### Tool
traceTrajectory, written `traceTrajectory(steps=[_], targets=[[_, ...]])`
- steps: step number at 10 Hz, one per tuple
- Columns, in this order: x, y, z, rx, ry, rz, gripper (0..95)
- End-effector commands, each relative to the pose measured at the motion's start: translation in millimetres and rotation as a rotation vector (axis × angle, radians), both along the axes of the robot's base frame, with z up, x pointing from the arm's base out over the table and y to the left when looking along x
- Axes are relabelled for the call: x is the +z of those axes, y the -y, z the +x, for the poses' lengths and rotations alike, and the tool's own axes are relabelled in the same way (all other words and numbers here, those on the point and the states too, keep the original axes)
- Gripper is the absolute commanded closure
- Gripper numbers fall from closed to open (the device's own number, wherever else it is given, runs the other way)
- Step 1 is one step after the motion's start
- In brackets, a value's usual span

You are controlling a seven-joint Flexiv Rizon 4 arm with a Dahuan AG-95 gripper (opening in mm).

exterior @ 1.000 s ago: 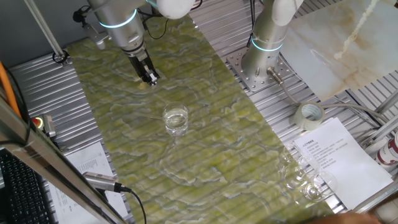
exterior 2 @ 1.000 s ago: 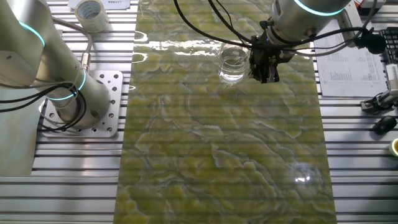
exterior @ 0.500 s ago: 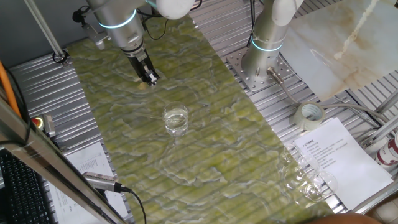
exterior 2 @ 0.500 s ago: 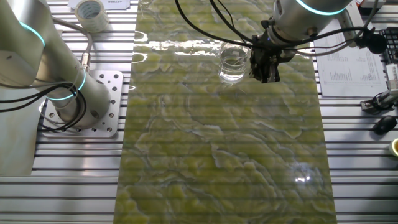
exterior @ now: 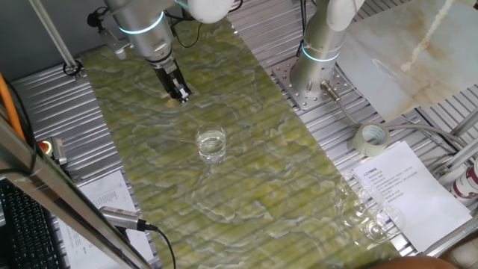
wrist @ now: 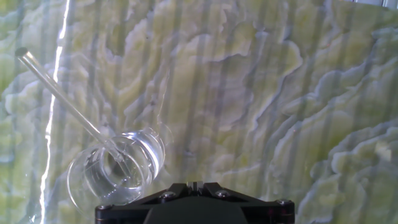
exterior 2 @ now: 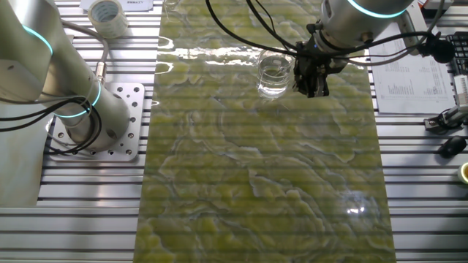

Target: Stir the beaker with a glass rod

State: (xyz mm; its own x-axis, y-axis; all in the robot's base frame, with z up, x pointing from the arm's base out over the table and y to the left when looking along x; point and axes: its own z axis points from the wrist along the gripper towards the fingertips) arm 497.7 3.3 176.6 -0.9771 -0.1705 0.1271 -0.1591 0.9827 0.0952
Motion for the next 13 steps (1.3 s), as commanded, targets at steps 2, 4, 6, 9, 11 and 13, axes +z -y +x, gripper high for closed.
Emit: traceTrajectory(steps=[2,4,6,9,11,13], targets=[[-0.1,-0.1,0.0,-0.006,-0.001,-0.001,95.0],[-0.1,-0.1,0.0,-0.007,0.001,-0.001,95.0],[-0.1,-0.6,0.8,-0.01,0.0,-0.002,95.0],[0.1,-1.0,2.1,-0.013,0.0,-0.001,95.0],[0.8,-1.8,4.8,-0.018,-0.001,-0.003,95.0],[2.0,-5.3,13.5,-0.017,-0.001,-0.006,95.0]])
